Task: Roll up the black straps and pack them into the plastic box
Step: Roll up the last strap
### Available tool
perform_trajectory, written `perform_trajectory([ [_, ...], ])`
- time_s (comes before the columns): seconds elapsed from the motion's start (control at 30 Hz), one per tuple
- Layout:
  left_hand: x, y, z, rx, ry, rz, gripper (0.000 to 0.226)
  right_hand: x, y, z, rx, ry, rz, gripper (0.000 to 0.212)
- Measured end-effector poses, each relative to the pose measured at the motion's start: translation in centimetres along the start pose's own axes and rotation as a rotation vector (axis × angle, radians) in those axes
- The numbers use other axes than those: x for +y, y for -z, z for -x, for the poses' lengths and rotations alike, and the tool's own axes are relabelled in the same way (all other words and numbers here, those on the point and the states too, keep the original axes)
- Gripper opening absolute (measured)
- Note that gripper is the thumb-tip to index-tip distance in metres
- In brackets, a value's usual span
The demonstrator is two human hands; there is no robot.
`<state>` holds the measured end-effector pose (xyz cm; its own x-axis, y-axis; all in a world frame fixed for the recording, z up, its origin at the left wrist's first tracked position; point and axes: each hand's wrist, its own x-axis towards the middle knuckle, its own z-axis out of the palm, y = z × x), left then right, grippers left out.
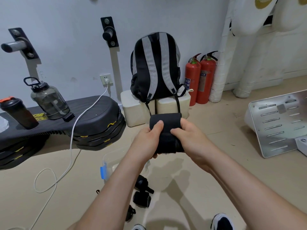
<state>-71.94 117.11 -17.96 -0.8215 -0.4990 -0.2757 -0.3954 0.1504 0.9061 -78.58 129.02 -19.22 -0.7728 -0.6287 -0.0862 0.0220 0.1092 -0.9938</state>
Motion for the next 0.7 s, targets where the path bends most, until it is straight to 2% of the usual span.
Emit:
perform_trajectory([
  [0.1,-0.1,-0.1,0.1,-0.046,-0.015,-0.036,0.049,-0.2,0.2,0.5,-0.081,0.029,-0.044,0.023],
  [0.17,-0.1,-0.1,0.0,-0.061,-0.005,-0.054,0.057,-0.3,0.5,0.7,-0.118,0.044,-0.048,0.025],
  [0.23,0.0,-0.1,0.2,-0.049,0.000,-0.003,0.058,-0.3,0.6,0.6,-0.081,0.062,-0.065,0.026],
  [0.3,0.2,0.2,0.3,-0.061,-0.024,0.065,0.050,-0.3,0.5,0.3,0.002,0.060,-0.109,0.023],
  [0.37,0.1,0.7,0.5,-0.190,-0.126,0.193,0.028,-0.5,0.7,0.0,0.073,0.021,-0.186,0.020],
  [0.4,0.1,1.0,0.6,-0.262,-0.184,0.274,0.032,-0.6,0.8,-0.1,0.085,-0.007,-0.235,0.020],
  [0.43,0.0,1.2,0.7,-0.291,-0.235,0.330,0.050,-0.8,0.9,-0.2,0.088,-0.037,-0.275,0.019],
  [0.5,-0.2,1.5,0.7,-0.226,-0.298,0.318,0.084,-1.2,1.1,-0.1,0.093,-0.100,-0.308,0.015],
  [0.53,-0.2,1.6,0.8,-0.190,-0.324,0.290,0.088,-1.3,1.1,0.0,0.106,-0.126,-0.312,0.012],
  [0.6,0.1,1.6,0.9,-0.147,-0.384,0.197,0.071,-1.6,0.9,0.1,0.151,-0.148,-0.317,0.013],
  [0.7,0.3,1.3,0.8,-0.063,-0.405,0.130,0.033,-1.5,0.9,-0.1,0.276,-0.132,-0.307,0.046],
])
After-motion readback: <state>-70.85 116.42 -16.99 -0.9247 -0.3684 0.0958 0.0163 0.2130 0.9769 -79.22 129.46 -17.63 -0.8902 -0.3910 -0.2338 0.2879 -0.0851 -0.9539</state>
